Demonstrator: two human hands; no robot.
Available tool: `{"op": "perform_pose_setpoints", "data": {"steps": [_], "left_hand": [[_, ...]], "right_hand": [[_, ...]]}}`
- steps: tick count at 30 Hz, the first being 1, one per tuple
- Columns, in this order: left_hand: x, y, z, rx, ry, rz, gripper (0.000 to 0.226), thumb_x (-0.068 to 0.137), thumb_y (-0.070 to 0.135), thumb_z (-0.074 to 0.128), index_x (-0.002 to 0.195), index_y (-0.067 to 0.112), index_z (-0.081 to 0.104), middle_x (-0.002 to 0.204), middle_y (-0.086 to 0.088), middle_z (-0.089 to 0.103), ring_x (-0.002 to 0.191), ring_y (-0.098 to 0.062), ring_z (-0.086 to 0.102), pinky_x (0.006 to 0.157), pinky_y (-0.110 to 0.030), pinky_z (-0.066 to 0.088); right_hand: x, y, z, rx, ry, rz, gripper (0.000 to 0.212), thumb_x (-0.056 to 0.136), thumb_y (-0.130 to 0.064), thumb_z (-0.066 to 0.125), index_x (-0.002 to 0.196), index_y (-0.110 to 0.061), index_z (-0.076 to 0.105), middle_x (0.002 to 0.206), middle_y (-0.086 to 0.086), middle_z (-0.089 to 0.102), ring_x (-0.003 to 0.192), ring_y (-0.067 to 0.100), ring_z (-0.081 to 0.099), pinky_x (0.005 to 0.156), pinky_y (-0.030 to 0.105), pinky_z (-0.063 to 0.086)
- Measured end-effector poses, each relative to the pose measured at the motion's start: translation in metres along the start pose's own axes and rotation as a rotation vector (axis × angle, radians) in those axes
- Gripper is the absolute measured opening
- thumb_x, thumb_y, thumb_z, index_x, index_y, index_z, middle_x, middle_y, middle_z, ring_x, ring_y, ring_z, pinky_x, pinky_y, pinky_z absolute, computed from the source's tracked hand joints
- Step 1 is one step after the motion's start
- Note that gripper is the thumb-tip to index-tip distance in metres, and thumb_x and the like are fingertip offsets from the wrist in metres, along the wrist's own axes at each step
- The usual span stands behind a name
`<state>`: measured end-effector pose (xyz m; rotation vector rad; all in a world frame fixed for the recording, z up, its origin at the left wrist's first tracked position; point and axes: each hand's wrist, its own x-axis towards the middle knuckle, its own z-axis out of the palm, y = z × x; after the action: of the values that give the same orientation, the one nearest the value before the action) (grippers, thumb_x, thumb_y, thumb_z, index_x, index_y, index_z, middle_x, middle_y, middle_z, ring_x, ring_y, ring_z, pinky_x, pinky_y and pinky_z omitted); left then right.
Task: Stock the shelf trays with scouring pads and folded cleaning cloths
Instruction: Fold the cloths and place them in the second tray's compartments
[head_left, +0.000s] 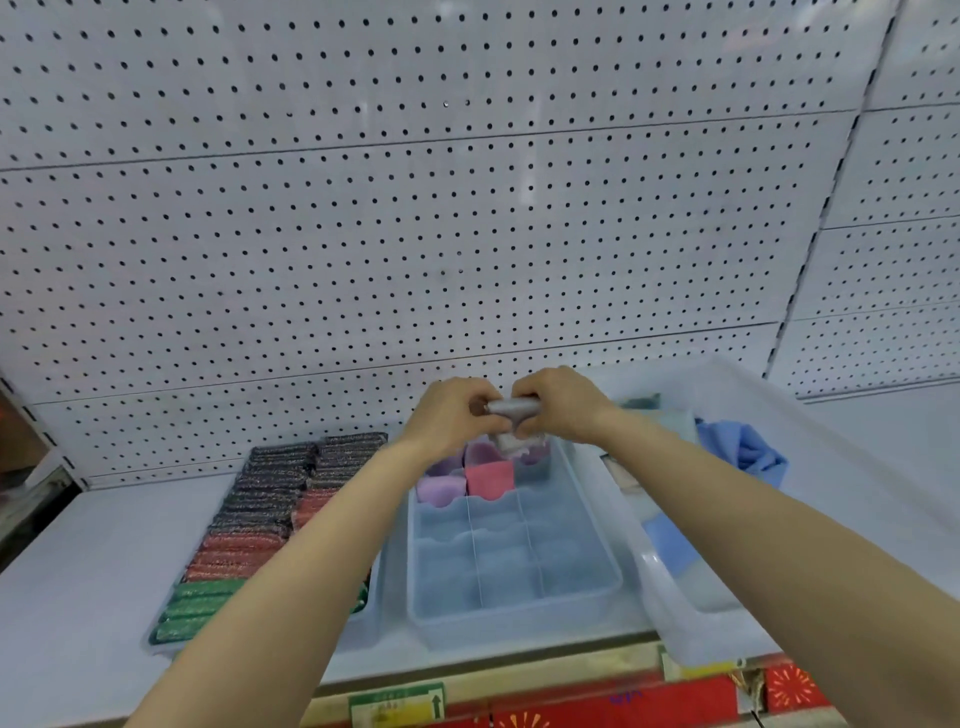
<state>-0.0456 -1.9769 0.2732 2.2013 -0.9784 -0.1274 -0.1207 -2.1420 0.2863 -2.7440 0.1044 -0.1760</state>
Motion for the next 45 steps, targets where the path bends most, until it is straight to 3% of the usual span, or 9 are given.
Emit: {"op": "perform_pose_setpoints", "data": {"steps": [8,11,14,19,24,29,37,42,45], "left_hand": [[0.009,-0.031,0.050,-0.050,0.010,-0.060,0.019,0.072,0.021,0.080,0.085,0.023,0.065,0.078,0.003,0.066,0.075,-0.021,0.059,0.073,-0.035,0.049],[0.010,-0.048,0.062,-0.089,-0.033,-0.112,0.037,0.062,0.028,0.081,0.095,0.027,0.063,0.091,0.004,0.069,0.087,-0.020,0.064,0.077,-0.041,0.056],[0.008,-0.064,0.078,-0.116,-0.059,-0.150,0.059,0.065,0.018,0.086,0.117,0.024,0.058,0.105,0.006,0.066,0.095,-0.014,0.063,0.072,-0.025,0.057],[0.007,-0.090,0.099,-0.110,-0.071,-0.171,0.040,0.075,0.016,0.081,0.109,0.024,0.061,0.098,0.009,0.068,0.087,-0.008,0.064,0.065,-0.010,0.049],[0.006,-0.107,0.095,0.030,-0.084,-0.100,0.045,0.078,0.007,0.073,0.119,0.024,0.065,0.111,0.006,0.070,0.100,-0.014,0.064,0.089,-0.032,0.053],[0.006,-0.121,0.089,0.071,-0.080,-0.049,0.036,0.080,0.006,0.068,0.112,0.023,0.068,0.107,0.002,0.070,0.098,-0.019,0.062,0.085,-0.039,0.053],[0.006,-0.127,0.093,0.000,-0.059,-0.048,0.026,0.081,0.004,0.065,0.097,0.025,0.066,0.093,0.012,0.063,0.093,-0.015,0.060,0.083,-0.041,0.052],[0.006,-0.131,0.096,0.029,-0.065,-0.032,0.028,0.080,0.008,0.066,0.100,0.027,0.063,0.101,0.010,0.066,0.096,-0.016,0.060,0.082,-0.041,0.052],[0.007,-0.132,0.098,0.056,-0.079,-0.060,0.032,0.078,0.026,0.075,0.105,0.033,0.060,0.106,0.013,0.066,0.099,-0.014,0.061,0.084,-0.037,0.051]], "right_hand": [[0.014,0.016,0.045,-0.073,-0.087,0.067,0.013,0.074,-0.016,0.068,0.074,-0.010,0.057,0.071,0.005,0.054,0.068,0.023,0.050,0.054,0.028,0.032],[0.024,0.024,0.063,-0.057,-0.084,0.143,0.019,0.072,-0.011,0.067,0.065,-0.020,0.051,0.071,0.003,0.056,0.070,0.022,0.051,0.050,0.024,0.031],[0.030,0.030,0.073,-0.043,-0.087,0.216,0.026,0.069,-0.008,0.065,0.060,-0.024,0.047,0.073,0.002,0.056,0.071,0.022,0.052,0.053,0.025,0.035],[0.038,0.026,0.081,-0.068,-0.073,0.271,0.020,0.072,-0.002,0.060,0.077,-0.021,0.055,0.081,0.003,0.058,0.077,0.023,0.054,0.063,0.027,0.038],[0.034,0.032,0.094,0.000,-0.084,0.292,0.020,0.069,-0.002,0.063,0.081,-0.018,0.060,0.078,0.003,0.059,0.075,0.024,0.056,0.050,0.024,0.033],[0.031,0.033,0.101,-0.043,-0.051,0.283,0.023,0.066,-0.003,0.066,0.077,-0.020,0.054,0.077,0.003,0.058,0.075,0.025,0.057,0.051,0.025,0.033],[0.030,0.041,0.107,-0.264,-0.149,0.253,0.031,0.072,-0.018,0.067,0.099,-0.029,0.058,0.091,0.000,0.066,0.096,0.027,0.058,0.088,0.032,0.040],[0.027,0.043,0.122,-0.237,-0.132,0.192,0.020,0.082,-0.015,0.060,0.082,-0.033,0.050,0.082,-0.006,0.051,0.086,0.019,0.042,0.080,0.030,0.028],[0.025,0.041,0.126,-0.198,-0.085,0.191,0.012,0.081,-0.014,0.056,0.079,-0.025,0.056,0.071,-0.006,0.043,0.087,0.020,0.039,0.075,0.032,0.035]]}}
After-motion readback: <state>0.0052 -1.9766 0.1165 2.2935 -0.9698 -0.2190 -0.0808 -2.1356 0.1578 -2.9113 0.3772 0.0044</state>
